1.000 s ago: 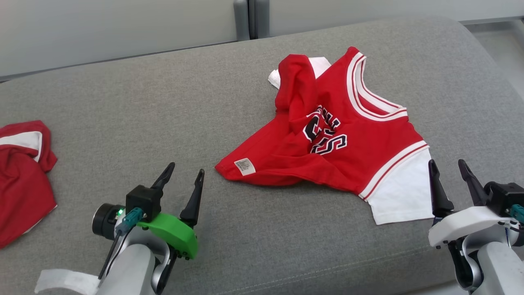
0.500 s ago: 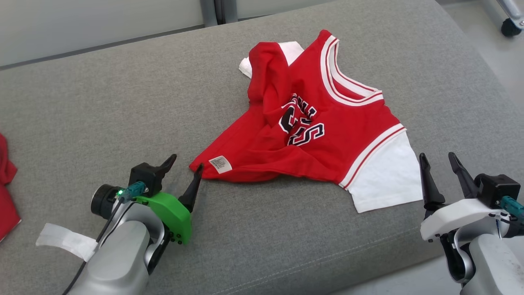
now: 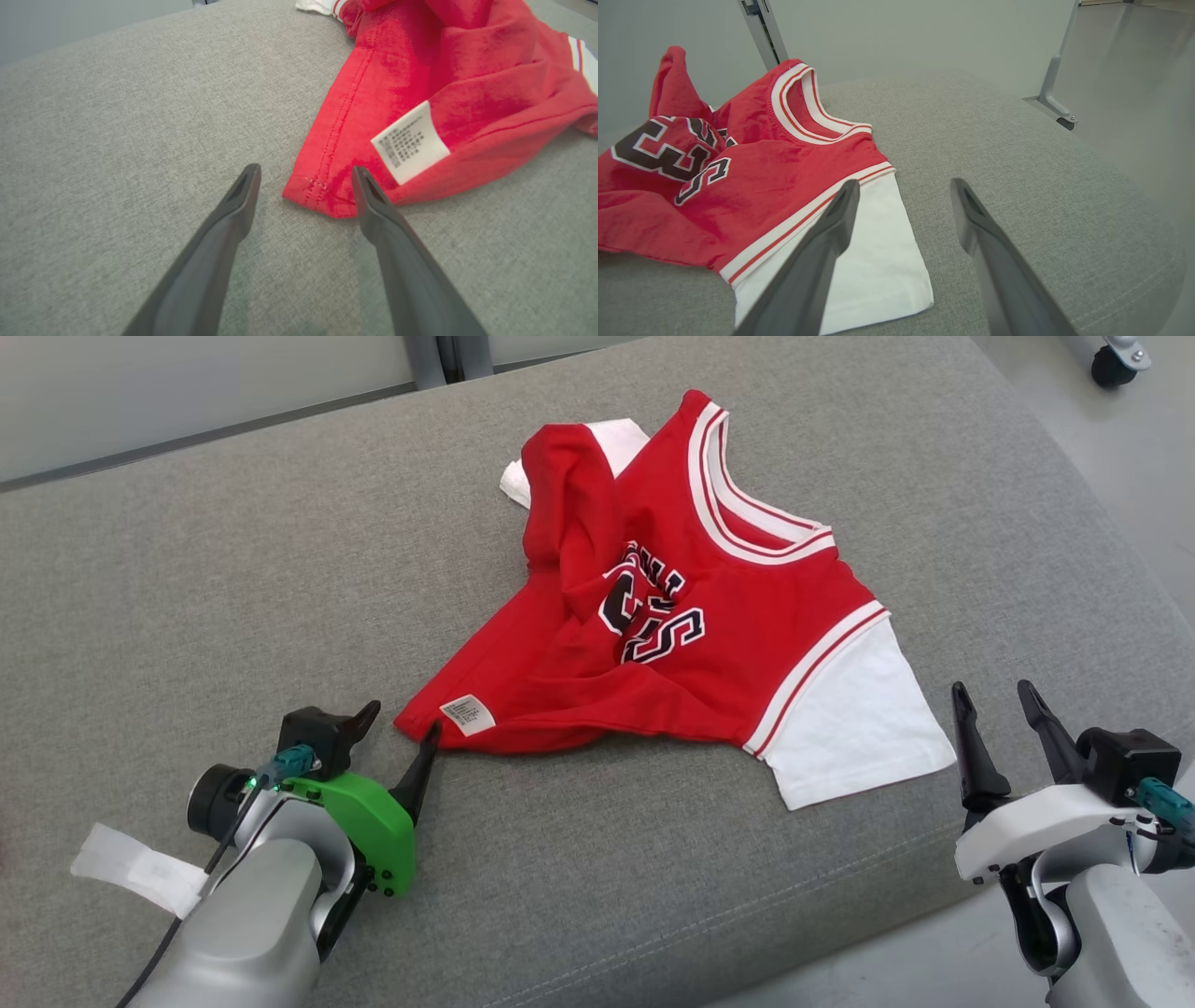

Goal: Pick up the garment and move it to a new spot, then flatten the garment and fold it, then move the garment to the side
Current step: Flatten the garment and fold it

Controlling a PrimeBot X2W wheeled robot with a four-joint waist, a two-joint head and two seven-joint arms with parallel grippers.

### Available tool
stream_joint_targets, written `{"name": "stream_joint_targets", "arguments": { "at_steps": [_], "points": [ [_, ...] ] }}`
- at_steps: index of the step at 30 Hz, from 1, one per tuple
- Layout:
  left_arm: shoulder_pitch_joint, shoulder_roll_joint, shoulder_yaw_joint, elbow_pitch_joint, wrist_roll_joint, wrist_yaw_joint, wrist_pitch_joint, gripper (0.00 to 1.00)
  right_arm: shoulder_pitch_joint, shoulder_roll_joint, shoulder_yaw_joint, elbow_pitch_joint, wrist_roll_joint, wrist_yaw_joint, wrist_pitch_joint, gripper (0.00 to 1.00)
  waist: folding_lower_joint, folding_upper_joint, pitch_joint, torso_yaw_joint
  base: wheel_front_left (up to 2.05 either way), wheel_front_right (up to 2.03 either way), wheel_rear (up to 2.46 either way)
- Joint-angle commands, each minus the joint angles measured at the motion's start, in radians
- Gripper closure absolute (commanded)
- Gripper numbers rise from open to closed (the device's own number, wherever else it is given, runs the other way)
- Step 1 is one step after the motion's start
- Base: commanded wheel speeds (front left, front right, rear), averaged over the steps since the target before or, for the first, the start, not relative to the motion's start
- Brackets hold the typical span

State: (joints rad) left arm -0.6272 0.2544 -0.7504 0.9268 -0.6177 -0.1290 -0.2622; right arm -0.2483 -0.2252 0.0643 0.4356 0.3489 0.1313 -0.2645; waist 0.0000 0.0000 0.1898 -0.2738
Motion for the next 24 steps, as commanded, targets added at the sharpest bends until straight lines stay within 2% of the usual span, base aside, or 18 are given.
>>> {"name": "stream_joint_targets", "arguments": {
  "at_steps": [1,13,14,15,16,17,18,19,20,24],
  "points": [
    [-0.012,0.006,-0.005,0.008,-0.003,-0.001,-0.001,0.0,-0.006,0.001,0.0,0.003,0.002,-0.001,-0.002,0.0,0.0,0.0,0.0,-0.001,0.0,0.0,0.0],
    [-0.023,0.006,-0.034,0.044,-0.052,-0.001,-0.001,0.0,-0.023,-0.009,0.023,0.008,0.004,-0.001,-0.002,0.0,0.0,0.0,0.002,-0.022,0.0,0.0,0.0],
    [-0.026,0.006,-0.037,0.049,-0.056,-0.001,-0.001,0.07,-0.024,-0.009,0.024,0.008,0.004,-0.001,-0.002,0.0,0.0,0.0,0.003,-0.024,0.0,0.0,0.0],
    [-0.028,0.006,-0.04,0.054,-0.059,-0.001,-0.001,0.45,-0.025,-0.009,0.025,0.007,0.004,-0.001,-0.002,0.0,0.0,0.0,0.003,-0.026,0.0,0.0,0.0],
    [-0.03,0.007,-0.043,0.059,-0.062,-0.001,-0.001,0.61,-0.025,-0.009,0.024,0.007,0.003,-0.001,-0.002,0.0,0.0,0.0,0.004,-0.027,0.0,0.0,0.0],
    [-0.03,0.006,-0.046,0.062,-0.066,-0.001,-0.001,0.76,-0.025,-0.008,0.024,0.006,0.003,-0.001,-0.002,0.0,0.0,0.0,0.005,-0.028,0.0,0.0,0.0],
    [-0.031,0.006,-0.049,0.064,-0.069,-0.001,-0.001,0.84,-0.025,-0.007,0.023,0.005,0.003,-0.001,-0.002,0.0,0.0,0.0,0.005,-0.028,0.0,0.0,0.0],
    [-0.031,0.006,-0.051,0.065,-0.073,-0.001,-0.001,0.96,-0.024,-0.007,0.021,0.004,0.003,-0.001,-0.002,0.0,0.0,0.0,0.006,-0.028,0.0,0.0,0.0],
    [-0.034,0.007,-0.054,0.064,-0.075,-0.001,-0.001,1.0,-0.022,-0.006,0.02,0.003,0.003,-0.001,-0.002,0.0,0.0,0.0,0.007,-0.027,0.0,0.0,0.0],
    [-0.041,0.01,-0.039,0.043,-0.07,-0.001,-0.001,1.0,-0.008,0.001,0.011,0.0,0.002,-0.001,-0.002,0.0,0.0,0.0,0.005,-0.009,0.0,0.0,0.0]
  ]
}}
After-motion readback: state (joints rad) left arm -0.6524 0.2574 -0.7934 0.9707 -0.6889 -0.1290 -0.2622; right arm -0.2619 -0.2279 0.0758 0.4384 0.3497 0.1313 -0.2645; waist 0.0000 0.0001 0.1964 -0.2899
